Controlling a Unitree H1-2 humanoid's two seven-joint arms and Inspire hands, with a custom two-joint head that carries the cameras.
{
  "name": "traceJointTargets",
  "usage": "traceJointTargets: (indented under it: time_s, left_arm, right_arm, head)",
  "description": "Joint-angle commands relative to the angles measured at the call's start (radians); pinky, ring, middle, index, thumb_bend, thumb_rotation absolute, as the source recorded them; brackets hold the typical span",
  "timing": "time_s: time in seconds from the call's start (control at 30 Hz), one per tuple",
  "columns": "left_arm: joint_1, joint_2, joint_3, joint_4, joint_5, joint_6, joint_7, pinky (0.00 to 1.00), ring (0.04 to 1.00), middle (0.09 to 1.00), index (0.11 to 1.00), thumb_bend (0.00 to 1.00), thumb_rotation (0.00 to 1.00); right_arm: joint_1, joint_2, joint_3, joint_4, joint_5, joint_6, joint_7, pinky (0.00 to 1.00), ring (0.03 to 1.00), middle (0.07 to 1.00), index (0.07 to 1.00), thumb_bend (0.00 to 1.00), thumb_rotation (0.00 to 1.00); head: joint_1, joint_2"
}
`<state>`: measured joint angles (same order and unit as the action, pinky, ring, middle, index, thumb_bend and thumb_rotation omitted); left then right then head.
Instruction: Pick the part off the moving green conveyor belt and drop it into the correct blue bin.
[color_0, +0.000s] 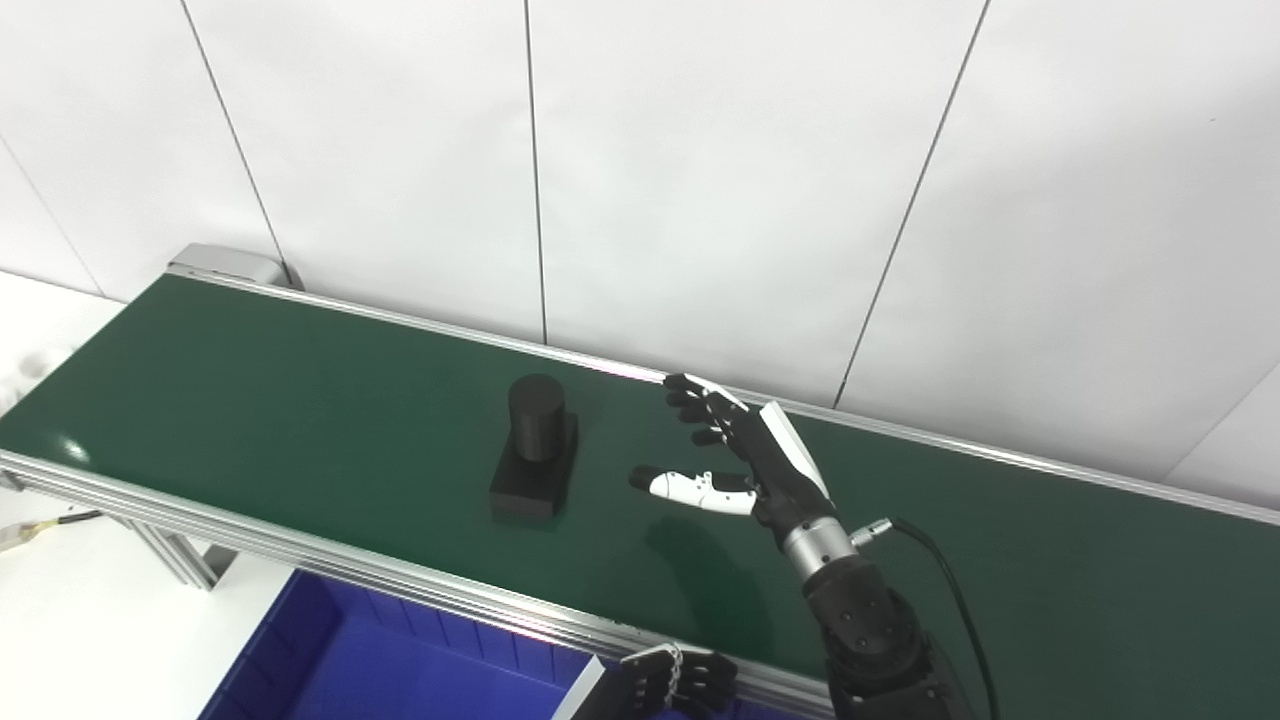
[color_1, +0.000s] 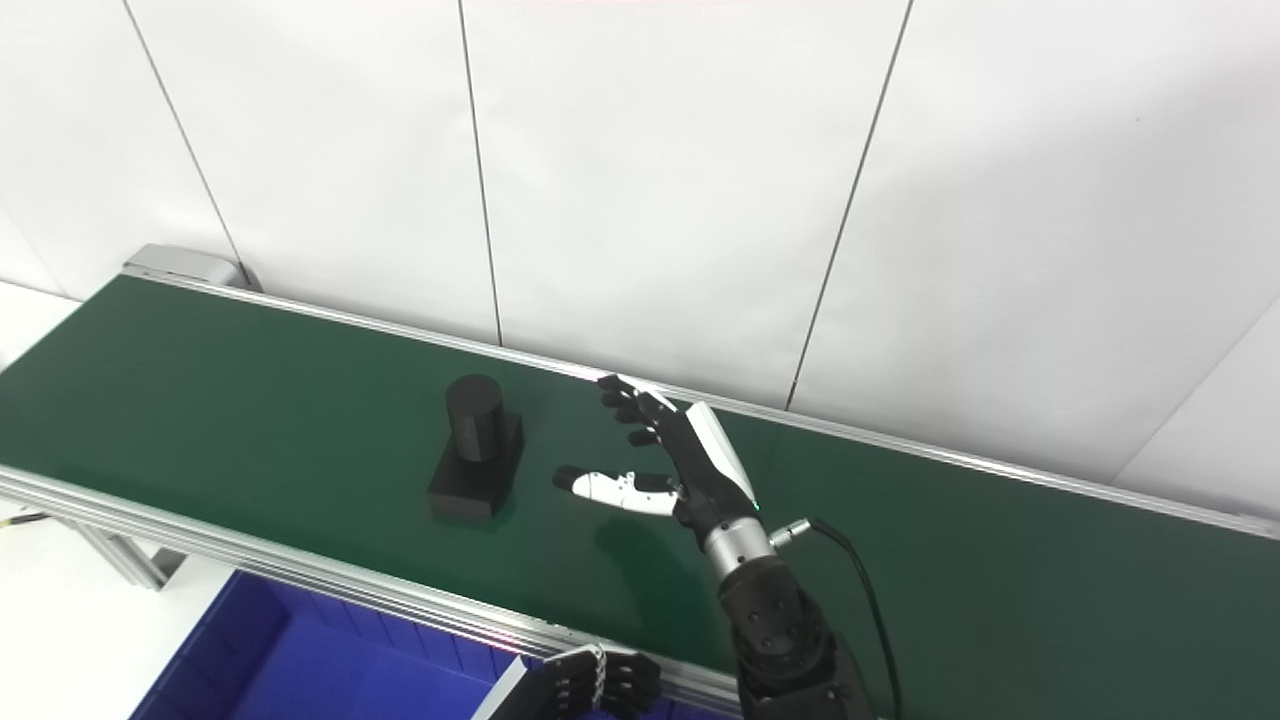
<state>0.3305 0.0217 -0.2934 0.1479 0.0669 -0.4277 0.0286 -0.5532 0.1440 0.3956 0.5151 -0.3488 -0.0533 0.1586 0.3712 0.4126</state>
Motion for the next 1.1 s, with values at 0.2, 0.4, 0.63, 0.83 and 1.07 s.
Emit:
traceJointTargets:
  time_s: [0.2, 0.4, 0.63, 0.83, 1.07]
  left_arm:
    - [0.002, -0.007, -0.009, -0.028, -0.01, -0.042, 0.006, 0.6, 0.642, 0.668, 0.676, 0.89, 0.49]
    - [0.018, -0.009, -0.011, -0.045, -0.012, -0.042, 0.007, 0.59, 0.636, 0.668, 0.67, 0.87, 0.44]
    - [0.031, -0.008, -0.012, -0.057, -0.016, -0.042, 0.003, 0.59, 0.636, 0.67, 0.671, 0.86, 0.43]
    - [0.041, -0.009, -0.017, -0.065, -0.017, -0.042, 0.001, 0.59, 0.636, 0.668, 0.668, 0.87, 0.43]
    - [0.053, -0.014, -0.025, -0.073, -0.019, -0.042, -0.002, 0.59, 0.631, 0.665, 0.666, 0.89, 0.43]
  right_arm:
    - [-0.088, 0.045, 0.007, 0.095, -0.008, -0.08, -0.049, 0.76, 0.829, 0.832, 0.866, 0.68, 0.4]
    - [-0.123, 0.06, 0.012, 0.168, -0.014, -0.11, -0.064, 0.8, 0.848, 0.843, 0.878, 0.68, 0.41]
    - [-0.163, 0.08, 0.001, 0.258, -0.006, -0.133, -0.085, 0.77, 0.839, 0.839, 0.871, 0.7, 0.41]
    - [-0.192, 0.089, -0.005, 0.339, -0.011, -0.155, -0.107, 0.78, 0.846, 0.837, 0.868, 0.71, 0.4]
    - [-0.219, 0.095, -0.002, 0.426, -0.018, -0.187, -0.133, 0.79, 0.845, 0.835, 0.87, 0.7, 0.42]
  head:
    - [0.006, 0.001]
    - [0.009, 0.003]
    - [0.009, 0.006]
    - [0.014, 0.01]
    - [0.022, 0.012]
